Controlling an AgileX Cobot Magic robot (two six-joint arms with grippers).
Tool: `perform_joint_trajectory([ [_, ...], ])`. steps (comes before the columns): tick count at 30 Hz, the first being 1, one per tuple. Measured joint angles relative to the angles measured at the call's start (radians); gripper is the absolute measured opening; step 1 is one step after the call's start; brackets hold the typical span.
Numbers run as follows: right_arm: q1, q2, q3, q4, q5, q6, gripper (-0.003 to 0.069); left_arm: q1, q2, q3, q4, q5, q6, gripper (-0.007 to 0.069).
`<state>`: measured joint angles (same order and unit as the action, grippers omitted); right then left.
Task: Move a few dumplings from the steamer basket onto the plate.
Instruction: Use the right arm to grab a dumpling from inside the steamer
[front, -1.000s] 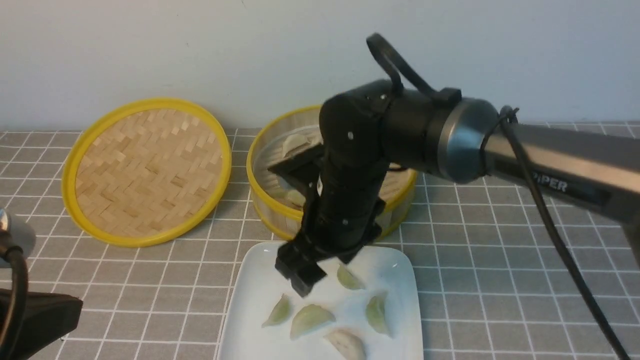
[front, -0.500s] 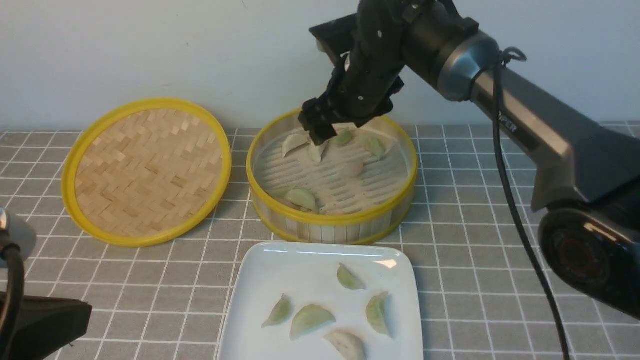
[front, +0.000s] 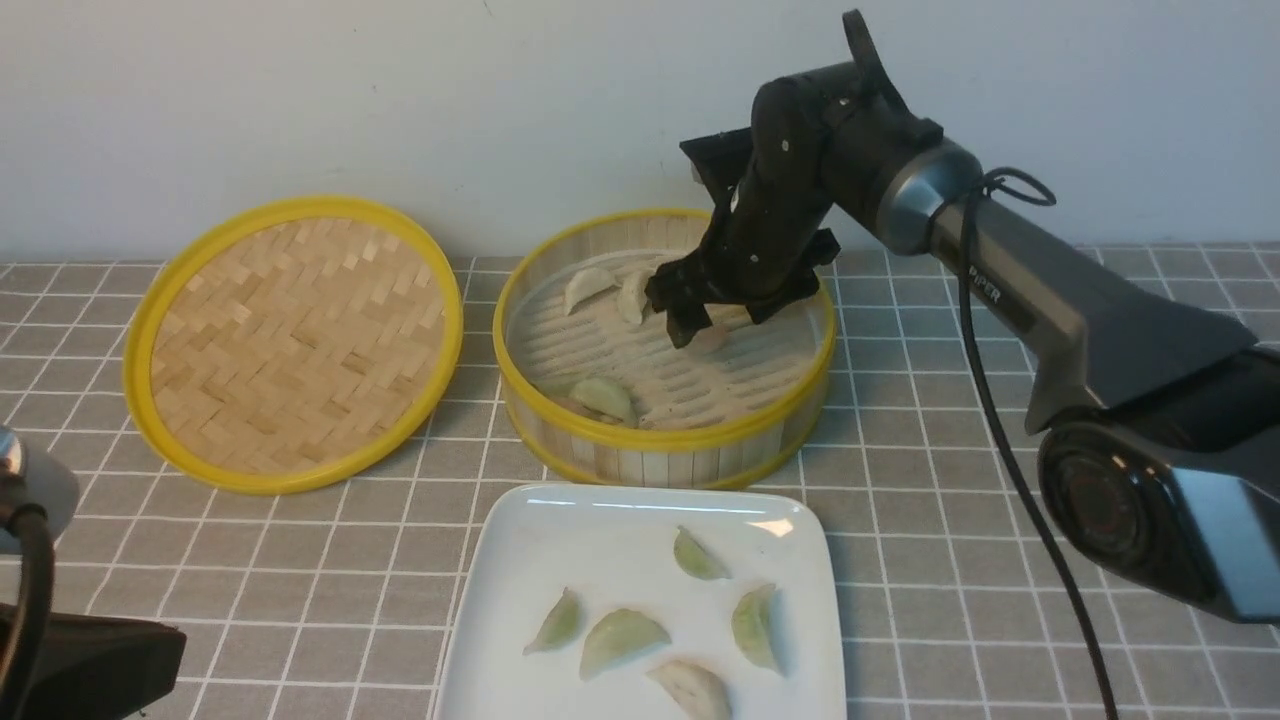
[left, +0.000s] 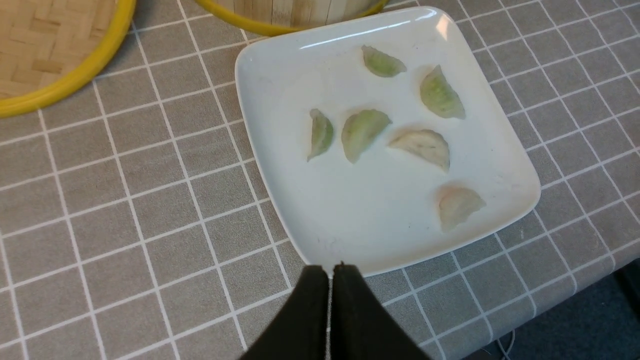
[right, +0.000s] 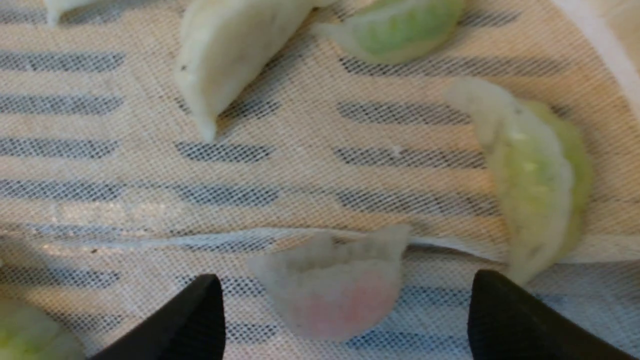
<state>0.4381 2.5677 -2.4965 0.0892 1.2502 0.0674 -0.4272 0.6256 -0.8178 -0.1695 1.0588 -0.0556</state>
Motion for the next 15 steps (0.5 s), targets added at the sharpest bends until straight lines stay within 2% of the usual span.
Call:
perform_joint_trajectory([
  [10, 0.000, 0.033, -0.001, 0.008, -0.031, -0.021, 0.0574, 0.000, 0.000, 0.000, 0.000, 0.000, 0.000, -0.0005],
  [13, 0.000, 0.034, -0.002, 0.006, -0.036, -0.021, 0.0507, 0.000, 0.000, 0.000, 0.000, 0.000, 0.000, -0.0005],
  [14, 0.000, 0.036, -0.002, 0.006, -0.044, -0.021, 0.0415, 0.000, 0.000, 0.000, 0.000, 0.000, 0.000, -0.0005],
  [15, -0.001, 0.036, -0.003, 0.005, -0.044, -0.021, 0.0356, 0.000, 0.000, 0.000, 0.000, 0.000, 0.000, -0.0005],
])
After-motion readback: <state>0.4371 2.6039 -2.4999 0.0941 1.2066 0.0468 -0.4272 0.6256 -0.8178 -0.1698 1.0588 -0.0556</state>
